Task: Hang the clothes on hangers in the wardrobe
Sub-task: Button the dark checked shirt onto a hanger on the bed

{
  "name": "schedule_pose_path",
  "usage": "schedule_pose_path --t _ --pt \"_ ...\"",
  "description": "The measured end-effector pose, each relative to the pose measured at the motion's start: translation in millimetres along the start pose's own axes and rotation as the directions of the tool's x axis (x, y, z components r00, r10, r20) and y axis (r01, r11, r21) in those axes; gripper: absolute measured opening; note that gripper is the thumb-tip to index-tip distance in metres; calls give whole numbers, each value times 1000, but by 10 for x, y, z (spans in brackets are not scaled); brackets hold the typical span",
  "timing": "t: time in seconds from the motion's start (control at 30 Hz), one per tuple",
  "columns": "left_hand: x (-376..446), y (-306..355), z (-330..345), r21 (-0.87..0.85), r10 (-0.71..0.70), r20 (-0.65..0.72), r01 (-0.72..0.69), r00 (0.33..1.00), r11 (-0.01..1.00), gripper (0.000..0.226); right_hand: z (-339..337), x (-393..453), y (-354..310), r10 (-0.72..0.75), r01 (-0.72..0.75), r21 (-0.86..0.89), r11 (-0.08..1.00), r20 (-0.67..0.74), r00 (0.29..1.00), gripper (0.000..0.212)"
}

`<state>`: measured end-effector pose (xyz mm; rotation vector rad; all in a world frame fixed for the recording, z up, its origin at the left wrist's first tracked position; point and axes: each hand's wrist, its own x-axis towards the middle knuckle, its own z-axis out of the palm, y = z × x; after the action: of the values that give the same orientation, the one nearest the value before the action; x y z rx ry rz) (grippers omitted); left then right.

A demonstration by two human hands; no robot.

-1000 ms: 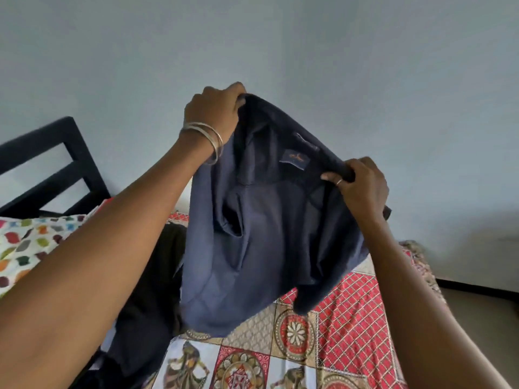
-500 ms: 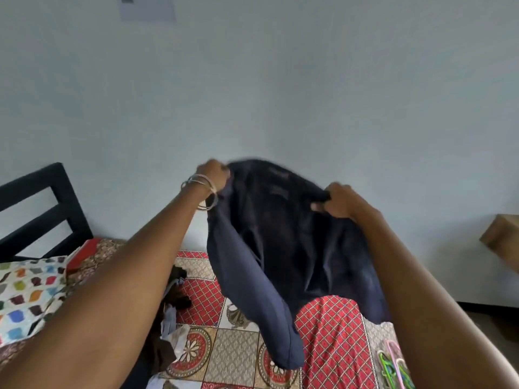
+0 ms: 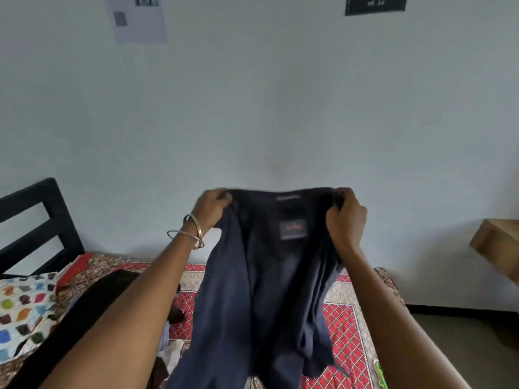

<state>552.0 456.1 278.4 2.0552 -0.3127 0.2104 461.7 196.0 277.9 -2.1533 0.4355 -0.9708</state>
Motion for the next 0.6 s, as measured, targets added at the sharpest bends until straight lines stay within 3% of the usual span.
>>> schedule_pose_path --t 0.03,0.07,0.1,0.13,0.17,0.23,0.27,0.3,0.33,0.37,0.4,0.47,0.53,0.6 --pt "-28 -30 23 -37 -15 -212 7 977 999 25 18 -45 -18 -6 8 -31 999 75 997 28" --pt "-76 -28 37 22 -59 -330 70 942 997 27 77 -67 -12 -17 56 -149 987 249 968 23" --pt "-118 -26 69 139 -113 -268 155 957 978 27 96 -80 4 21 128 -283 951 468 883 24" --pt "-157 -47 97 288 -191 -56 199 980 937 25 97 -85 3 101 197 -378 905 638 763 28" --pt "-245 -7 120 401 -297 215 194 930 896 23 45 -98 -10 170 251 -415 875 747 642 30" --pt "-316 15 44 463 -404 529 146 747 874 23 -130 -142 -74 194 183 -290 939 889 416 17" --pt "-326 -21 -38 389 -383 617 157 688 908 27 -235 -171 -125 166 87 -201 976 938 304 14" --pt "-323 -48 -129 269 -319 673 181 667 946 34 -338 -187 -166 115 -33 -111 993 971 209 17" --pt "-316 -50 -219 94 -225 698 224 680 970 40 -447 -190 -210 45 -143 -22 990 986 161 19" --pt "-342 -20 -283 -119 -129 677 281 725 952 39 -530 -177 -245 -26 -246 68 967 985 173 22" --pt "-372 37 -328 -328 -61 620 329 782 886 34 -587 -141 -261 -80 -336 157 929 969 233 22" --pt "-365 94 -309 -488 -101 440 332 892 807 28 -527 -59 -212 -64 -422 266 867 899 434 18" --pt "-312 7 -193 -336 -220 259 302 940 892 26 -287 21 -58 50 -269 173 947 750 659 13" --pt "-237 -226 -104 103 -293 109 283 950 954 22 32 61 148 128 -64 -127 990 594 794 16"
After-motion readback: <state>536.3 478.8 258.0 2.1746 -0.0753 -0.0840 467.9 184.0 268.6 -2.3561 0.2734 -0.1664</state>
